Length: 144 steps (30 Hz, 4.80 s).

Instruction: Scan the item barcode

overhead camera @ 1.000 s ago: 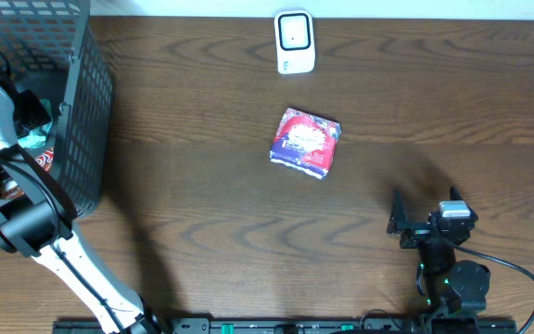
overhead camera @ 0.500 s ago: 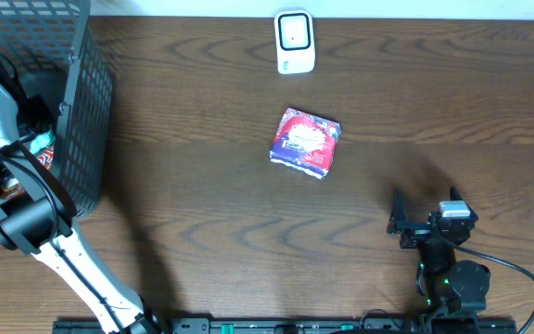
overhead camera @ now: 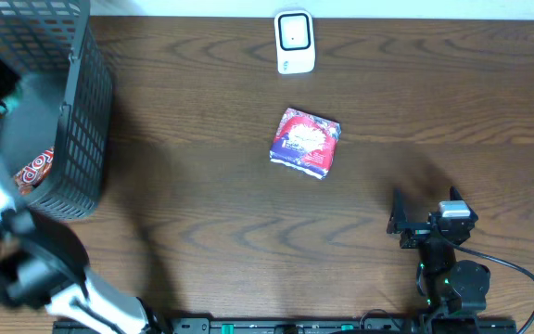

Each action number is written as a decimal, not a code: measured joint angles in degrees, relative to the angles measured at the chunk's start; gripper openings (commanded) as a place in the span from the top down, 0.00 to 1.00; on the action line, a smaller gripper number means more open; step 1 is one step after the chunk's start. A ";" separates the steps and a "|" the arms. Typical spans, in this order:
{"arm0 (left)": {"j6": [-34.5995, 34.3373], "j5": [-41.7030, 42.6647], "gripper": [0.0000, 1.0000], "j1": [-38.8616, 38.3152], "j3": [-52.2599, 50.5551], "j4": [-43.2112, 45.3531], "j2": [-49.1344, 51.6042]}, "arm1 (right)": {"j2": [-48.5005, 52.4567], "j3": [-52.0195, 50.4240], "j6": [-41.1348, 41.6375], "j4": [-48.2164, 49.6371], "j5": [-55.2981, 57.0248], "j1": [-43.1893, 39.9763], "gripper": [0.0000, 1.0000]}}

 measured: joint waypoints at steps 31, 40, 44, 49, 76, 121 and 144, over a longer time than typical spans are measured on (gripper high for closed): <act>-4.02 4.79 0.93 -44.70 1.05 -16.20 -4.31 | 0.00 0.00 0.00 0.00 0.00 0.00 0.01; -2.84 0.61 0.93 -50.82 1.05 -19.54 11.89 | 0.00 0.00 0.00 0.00 0.00 0.00 0.01; -2.69 0.13 0.93 -51.87 1.05 -19.61 16.85 | 0.00 0.00 -0.02 -0.02 0.00 0.00 0.01; -2.69 -0.04 0.93 -52.72 1.05 -21.20 19.74 | 0.00 0.00 0.00 0.00 0.00 0.00 0.01; -7.89 4.26 0.93 -59.04 -3.41 -19.56 21.11 | 0.00 0.00 0.00 -0.02 0.00 0.00 0.01; -16.70 4.26 0.92 -65.29 -3.58 -13.55 21.11 | 0.00 0.00 0.00 0.00 0.00 0.00 0.01; -19.71 -2.64 0.54 -63.04 -5.18 -7.63 21.22 | 0.00 0.00 0.00 -0.02 0.00 0.00 0.01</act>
